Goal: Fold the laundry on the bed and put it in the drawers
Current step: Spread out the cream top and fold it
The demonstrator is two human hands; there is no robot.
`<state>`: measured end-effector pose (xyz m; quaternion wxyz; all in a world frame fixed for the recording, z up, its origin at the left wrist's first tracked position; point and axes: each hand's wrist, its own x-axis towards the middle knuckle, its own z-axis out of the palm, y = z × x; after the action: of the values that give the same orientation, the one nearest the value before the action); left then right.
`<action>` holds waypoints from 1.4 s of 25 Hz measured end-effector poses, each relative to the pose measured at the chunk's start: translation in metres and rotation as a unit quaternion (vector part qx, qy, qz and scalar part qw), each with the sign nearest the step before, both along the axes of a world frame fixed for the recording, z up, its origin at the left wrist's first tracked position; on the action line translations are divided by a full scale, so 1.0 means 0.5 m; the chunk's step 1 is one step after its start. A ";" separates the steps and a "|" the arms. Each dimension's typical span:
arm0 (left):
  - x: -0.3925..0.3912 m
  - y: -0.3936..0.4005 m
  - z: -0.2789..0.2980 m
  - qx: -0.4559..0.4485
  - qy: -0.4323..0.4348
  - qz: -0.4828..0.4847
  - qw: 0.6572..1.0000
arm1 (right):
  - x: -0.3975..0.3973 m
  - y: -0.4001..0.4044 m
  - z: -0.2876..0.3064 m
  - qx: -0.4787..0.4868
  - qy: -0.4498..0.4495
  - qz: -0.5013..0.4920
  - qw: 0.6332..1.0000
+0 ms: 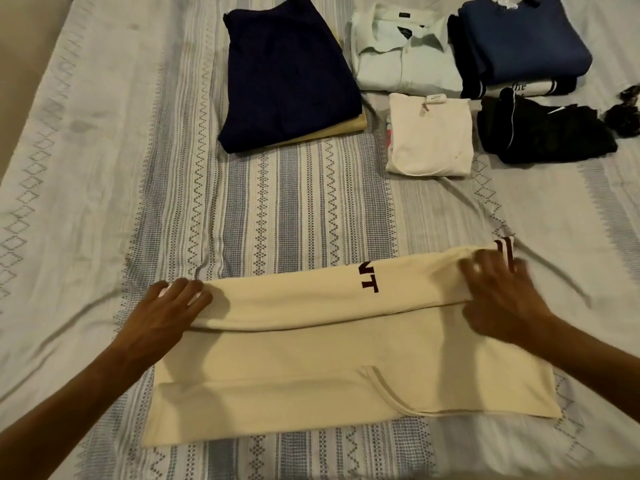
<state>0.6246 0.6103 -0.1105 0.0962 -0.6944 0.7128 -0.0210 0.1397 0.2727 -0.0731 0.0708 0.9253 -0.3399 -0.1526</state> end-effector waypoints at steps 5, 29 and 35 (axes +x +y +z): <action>-0.012 0.019 -0.025 0.025 0.037 0.037 0.998 | 0.227 0.257 -0.062 0.139 -0.100 0.184 0.968; 0.050 0.023 -0.046 0.019 0.022 0.161 0.987 | 0.376 0.212 -0.120 0.096 -0.115 0.113 0.982; -0.121 0.175 0.074 0.018 0.177 0.072 0.981 | 0.198 0.333 -0.025 0.213 -0.143 0.206 0.944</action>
<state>0.5642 0.6978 -0.0734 -0.0181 -0.7351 0.6666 0.1220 0.2385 0.4394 -0.0855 -0.1474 0.9808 -0.1075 -0.0695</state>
